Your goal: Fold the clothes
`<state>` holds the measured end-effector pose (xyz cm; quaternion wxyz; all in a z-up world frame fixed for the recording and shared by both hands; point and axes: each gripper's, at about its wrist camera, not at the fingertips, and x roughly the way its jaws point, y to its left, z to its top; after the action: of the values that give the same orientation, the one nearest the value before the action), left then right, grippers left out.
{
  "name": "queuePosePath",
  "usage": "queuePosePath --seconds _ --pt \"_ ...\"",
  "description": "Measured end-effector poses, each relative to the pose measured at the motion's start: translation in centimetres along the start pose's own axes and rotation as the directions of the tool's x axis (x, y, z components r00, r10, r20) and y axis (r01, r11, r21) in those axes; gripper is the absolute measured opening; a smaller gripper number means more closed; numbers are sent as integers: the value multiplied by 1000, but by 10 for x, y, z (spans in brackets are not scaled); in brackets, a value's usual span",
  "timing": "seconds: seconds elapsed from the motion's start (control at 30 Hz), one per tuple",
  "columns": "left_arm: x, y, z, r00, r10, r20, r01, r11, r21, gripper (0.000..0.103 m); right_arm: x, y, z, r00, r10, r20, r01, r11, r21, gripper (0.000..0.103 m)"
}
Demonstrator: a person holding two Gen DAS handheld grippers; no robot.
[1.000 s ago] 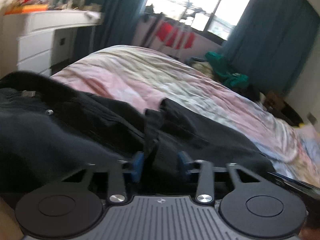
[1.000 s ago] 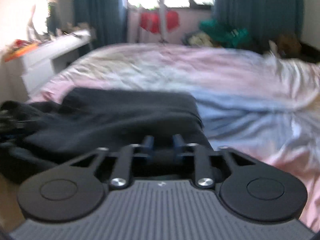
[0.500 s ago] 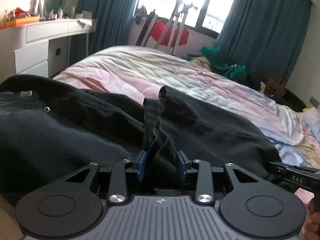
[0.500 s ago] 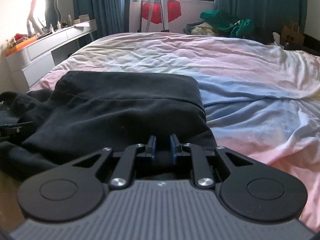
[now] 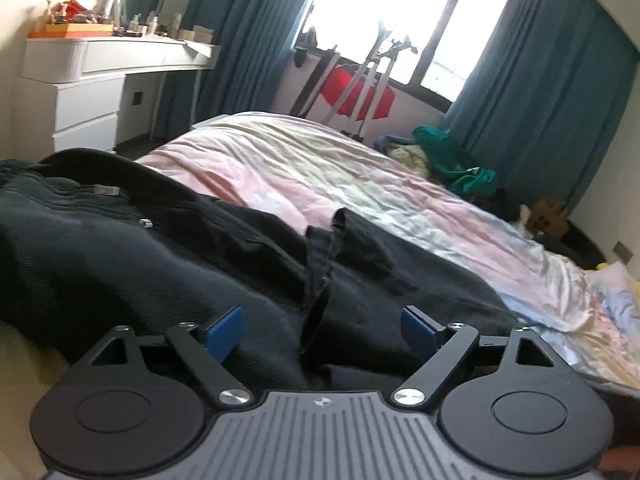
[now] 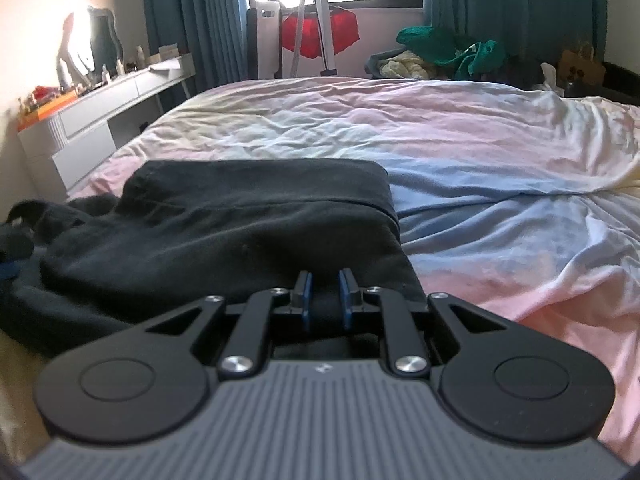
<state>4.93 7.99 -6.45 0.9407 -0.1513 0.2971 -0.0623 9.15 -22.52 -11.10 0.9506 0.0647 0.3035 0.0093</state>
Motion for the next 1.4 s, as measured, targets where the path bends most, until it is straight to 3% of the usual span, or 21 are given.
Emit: queuePosePath --seconds 0.07,0.17,0.27,0.37,0.5,0.57,0.63,0.77,0.93,1.0,1.1,1.13,1.2,1.27,1.4 --pt "-7 6 2 999 39 -5 -39 999 -22 95 -4 -3 1 1000 -2 8 2 1000 24 18" --pt "-22 35 7 999 35 -10 -36 986 -161 98 -8 -4 2 1000 -5 16 4 999 51 20" --pt "-36 79 9 999 49 -20 -53 924 -379 103 -12 -5 1 999 -17 27 15 998 54 20" --pt "-43 127 4 999 39 -35 -53 793 -606 102 -13 -1 -1 998 -60 29 59 998 13 20" --pt "-49 185 -8 999 19 -30 -36 553 -833 99 -16 1 -3 997 -67 28 67 998 -4 20" --pt "-47 198 -8 999 30 -20 -33 500 -865 97 -16 2 -3 998 -63 27 63 998 -5 20" --pt "-41 204 1 998 52 -21 -44 502 -864 95 -15 4 -4 998 -56 25 56 998 -4 20" --pt "-26 211 24 989 138 -44 -114 554 -825 82 -16 11 -5 998 -45 38 46 999 -21 20" --pt "-12 228 41 983 177 -58 -151 572 -806 44 -29 24 5 991 3 134 7 997 -76 20" --pt "-14 230 40 982 187 -39 -142 577 -804 36 -33 27 11 982 7 188 10 996 -90 20" --pt "-15 217 42 974 228 -4 -150 629 -763 30 -11 26 15 993 28 117 -19 997 -73 21" --pt "-18 213 42 971 239 9 -149 637 -756 28 5 28 10 999 21 27 -18 996 -89 20" --pt "-22 202 44 963 269 26 -167 668 -726 27 33 33 1 993 2 -118 -18 992 -128 19" --pt "-27 183 51 950 306 55 -192 715 -672 25 39 38 -4 993 -17 -115 -4 983 -181 19" --pt "-39 139 68 916 379 132 -260 811 -524 25 37 26 3 992 14 -128 -27 995 -100 19"
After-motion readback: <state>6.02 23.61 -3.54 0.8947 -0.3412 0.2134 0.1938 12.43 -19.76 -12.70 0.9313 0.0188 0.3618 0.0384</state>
